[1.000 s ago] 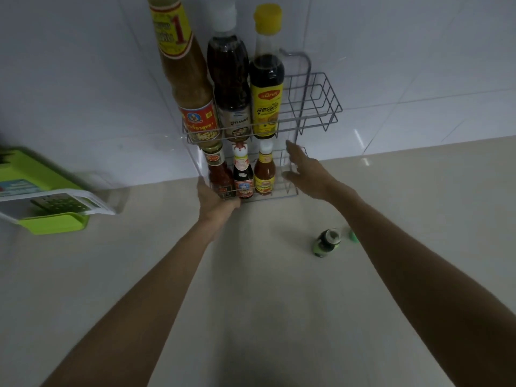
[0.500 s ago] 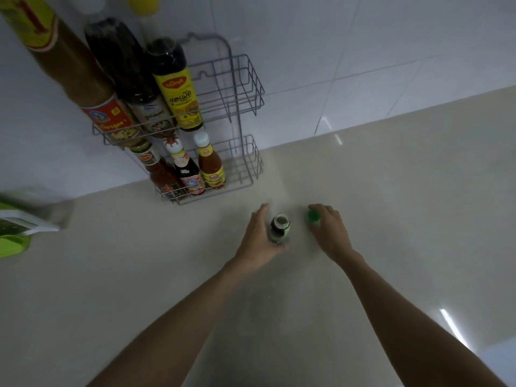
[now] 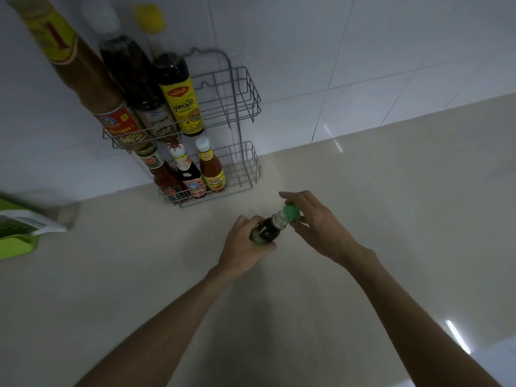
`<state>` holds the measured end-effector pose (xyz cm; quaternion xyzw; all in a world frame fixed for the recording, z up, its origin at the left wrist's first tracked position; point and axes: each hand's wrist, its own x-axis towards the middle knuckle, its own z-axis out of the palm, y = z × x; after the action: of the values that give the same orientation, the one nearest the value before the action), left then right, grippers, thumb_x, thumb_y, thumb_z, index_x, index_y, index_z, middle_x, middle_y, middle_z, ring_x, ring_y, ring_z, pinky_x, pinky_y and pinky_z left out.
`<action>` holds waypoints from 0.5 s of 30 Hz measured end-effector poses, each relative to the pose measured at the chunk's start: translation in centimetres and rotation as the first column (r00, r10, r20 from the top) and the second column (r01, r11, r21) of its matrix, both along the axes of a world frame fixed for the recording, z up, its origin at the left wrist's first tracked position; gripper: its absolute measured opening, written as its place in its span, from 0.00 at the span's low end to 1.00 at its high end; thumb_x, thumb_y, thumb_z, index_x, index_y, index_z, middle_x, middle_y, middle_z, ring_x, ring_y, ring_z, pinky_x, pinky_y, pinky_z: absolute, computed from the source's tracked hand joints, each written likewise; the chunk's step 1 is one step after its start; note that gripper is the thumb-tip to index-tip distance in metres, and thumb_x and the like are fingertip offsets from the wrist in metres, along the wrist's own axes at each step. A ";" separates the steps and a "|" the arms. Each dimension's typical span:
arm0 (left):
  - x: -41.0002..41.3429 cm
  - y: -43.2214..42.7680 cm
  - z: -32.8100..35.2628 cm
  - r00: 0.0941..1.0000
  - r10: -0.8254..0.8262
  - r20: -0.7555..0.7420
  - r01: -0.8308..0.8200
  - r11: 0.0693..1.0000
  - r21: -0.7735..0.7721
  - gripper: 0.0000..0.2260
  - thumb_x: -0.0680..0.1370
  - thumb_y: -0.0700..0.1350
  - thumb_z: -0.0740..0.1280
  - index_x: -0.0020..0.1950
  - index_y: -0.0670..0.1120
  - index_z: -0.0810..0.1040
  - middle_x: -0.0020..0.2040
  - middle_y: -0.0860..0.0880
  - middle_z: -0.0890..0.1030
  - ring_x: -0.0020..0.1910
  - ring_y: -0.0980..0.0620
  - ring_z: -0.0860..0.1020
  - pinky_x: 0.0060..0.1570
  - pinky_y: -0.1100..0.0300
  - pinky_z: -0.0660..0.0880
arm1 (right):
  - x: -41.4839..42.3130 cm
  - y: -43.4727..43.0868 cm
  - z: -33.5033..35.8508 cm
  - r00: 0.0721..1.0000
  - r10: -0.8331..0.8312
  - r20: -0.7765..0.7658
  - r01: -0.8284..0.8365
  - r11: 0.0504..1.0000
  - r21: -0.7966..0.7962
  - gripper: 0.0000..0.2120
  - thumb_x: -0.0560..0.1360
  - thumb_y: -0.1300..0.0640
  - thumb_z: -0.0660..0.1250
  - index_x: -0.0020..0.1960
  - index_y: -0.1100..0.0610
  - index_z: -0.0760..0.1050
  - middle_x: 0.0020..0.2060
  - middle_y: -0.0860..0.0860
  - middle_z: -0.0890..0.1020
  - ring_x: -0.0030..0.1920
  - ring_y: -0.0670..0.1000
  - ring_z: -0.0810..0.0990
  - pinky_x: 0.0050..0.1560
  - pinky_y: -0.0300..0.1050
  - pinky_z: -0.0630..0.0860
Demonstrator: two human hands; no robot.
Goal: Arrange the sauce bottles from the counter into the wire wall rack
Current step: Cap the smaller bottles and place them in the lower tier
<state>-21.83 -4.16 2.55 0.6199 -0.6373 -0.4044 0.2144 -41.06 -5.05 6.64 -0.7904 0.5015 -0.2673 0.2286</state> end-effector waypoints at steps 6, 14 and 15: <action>3.2 1.2 3.3 0.995 -0.035 -0.091 0.045 0.993 0.110 0.15 0.64 0.46 0.74 0.50 0.56 0.80 0.40 0.54 0.79 0.36 0.55 0.76 0.37 0.61 0.70 | 1.3 0.0 4.2 0.973 0.231 0.020 -0.232 0.972 0.049 0.18 0.70 0.67 0.74 0.58 0.58 0.78 0.54 0.53 0.81 0.54 0.50 0.81 0.53 0.42 0.80; 5.0 3.8 6.4 0.969 -0.035 -0.245 0.093 0.970 0.226 0.13 0.63 0.41 0.71 0.45 0.53 0.80 0.34 0.50 0.76 0.33 0.51 0.73 0.34 0.58 0.69 | 3.0 1.7 7.4 0.959 0.282 0.024 -0.283 0.956 0.082 0.16 0.70 0.60 0.75 0.57 0.54 0.81 0.51 0.49 0.84 0.49 0.43 0.81 0.52 0.35 0.77; 5.0 4.1 6.6 0.969 -0.031 -0.246 0.085 0.973 0.213 0.14 0.63 0.41 0.71 0.46 0.54 0.80 0.34 0.51 0.76 0.33 0.51 0.73 0.34 0.58 0.69 | 3.3 2.2 7.8 0.977 0.213 0.025 -0.214 0.971 0.110 0.12 0.71 0.56 0.74 0.54 0.55 0.81 0.46 0.49 0.85 0.43 0.42 0.82 0.48 0.37 0.79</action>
<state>-16.83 -0.04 9.13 0.5673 -0.5755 -0.5513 0.2076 -37.72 -2.86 14.46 -0.8239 0.4263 -0.2179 0.3032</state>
